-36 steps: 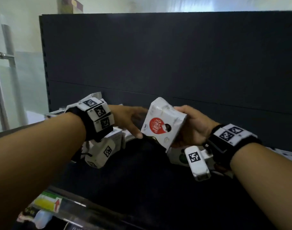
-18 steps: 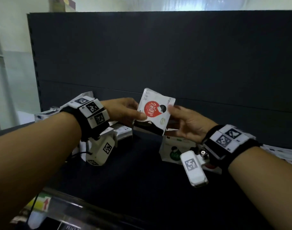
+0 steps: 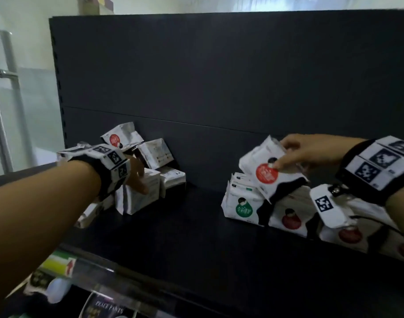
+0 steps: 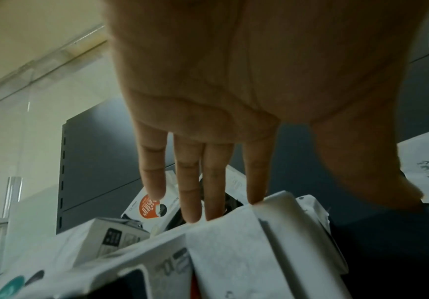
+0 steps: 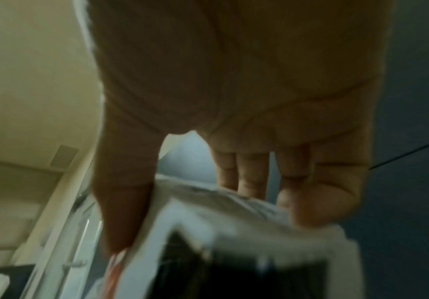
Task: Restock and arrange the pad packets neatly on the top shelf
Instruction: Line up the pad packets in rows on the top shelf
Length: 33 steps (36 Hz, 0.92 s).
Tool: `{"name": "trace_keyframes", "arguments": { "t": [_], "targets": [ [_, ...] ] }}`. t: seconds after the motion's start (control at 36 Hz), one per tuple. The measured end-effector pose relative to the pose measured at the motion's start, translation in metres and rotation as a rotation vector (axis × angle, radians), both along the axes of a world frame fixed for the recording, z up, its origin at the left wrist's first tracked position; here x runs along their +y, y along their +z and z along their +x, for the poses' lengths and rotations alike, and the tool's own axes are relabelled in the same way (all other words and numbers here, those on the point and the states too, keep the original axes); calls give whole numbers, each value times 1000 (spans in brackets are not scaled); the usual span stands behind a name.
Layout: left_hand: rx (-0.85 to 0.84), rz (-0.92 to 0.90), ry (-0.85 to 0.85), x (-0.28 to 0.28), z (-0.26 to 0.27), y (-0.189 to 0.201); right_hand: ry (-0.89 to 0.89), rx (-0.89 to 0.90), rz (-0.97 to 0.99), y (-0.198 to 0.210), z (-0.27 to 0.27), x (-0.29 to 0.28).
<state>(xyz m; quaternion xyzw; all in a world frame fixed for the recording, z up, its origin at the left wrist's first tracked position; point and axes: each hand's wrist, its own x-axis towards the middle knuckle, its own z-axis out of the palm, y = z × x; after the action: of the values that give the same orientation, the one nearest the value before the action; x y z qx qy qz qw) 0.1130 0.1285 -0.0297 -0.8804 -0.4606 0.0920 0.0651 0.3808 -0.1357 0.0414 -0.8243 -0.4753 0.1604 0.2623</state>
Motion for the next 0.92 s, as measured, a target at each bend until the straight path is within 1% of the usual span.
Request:
{"name": "trace_keyframes", "arguments": {
  "t": [0.11,0.17,0.22,0.33,0.39,0.44,0.58,0.64,0.75,0.81,0.83,0.86,0.89,0.92],
  "targets": [
    [6,68,11,4,13,-6,6,-62,-270,-21,6,-25],
    [25,98,37,5,12,-8,26,-155,-398,-34,2,-23],
    [28,121,53,6,16,-10,10,-281,-470,-45,0,-25],
    [3,142,45,18,27,-19,-64,-323,-468,-68,2,-32],
    [-23,139,35,31,32,-29,-74,-369,-461,-73,1,-32],
    [-57,123,24,32,35,-32,-75,-415,-446,-74,1,-31],
    [-161,9,20,-4,35,-19,-65,-505,-440,-78,2,-30],
    [-230,-54,-16,-20,35,-13,-56,-514,-427,-78,4,-30],
    [-377,-97,-169,-53,42,5,-51,-465,-350,-72,7,-32],
    [-450,-82,-294,-73,48,19,-59,-446,-225,-67,7,-31],
    [-497,-70,-368,-83,52,26,-69,-389,-138,-64,6,-29],
    [-547,-59,-439,-94,56,33,-86,-268,-38,-61,4,-27],
    [-595,-45,-504,-105,59,39,-116,-73,57,-59,1,-24],
    [-645,-17,-570,-115,62,44,-145,169,148,-57,-1,-22]
  ]
}}
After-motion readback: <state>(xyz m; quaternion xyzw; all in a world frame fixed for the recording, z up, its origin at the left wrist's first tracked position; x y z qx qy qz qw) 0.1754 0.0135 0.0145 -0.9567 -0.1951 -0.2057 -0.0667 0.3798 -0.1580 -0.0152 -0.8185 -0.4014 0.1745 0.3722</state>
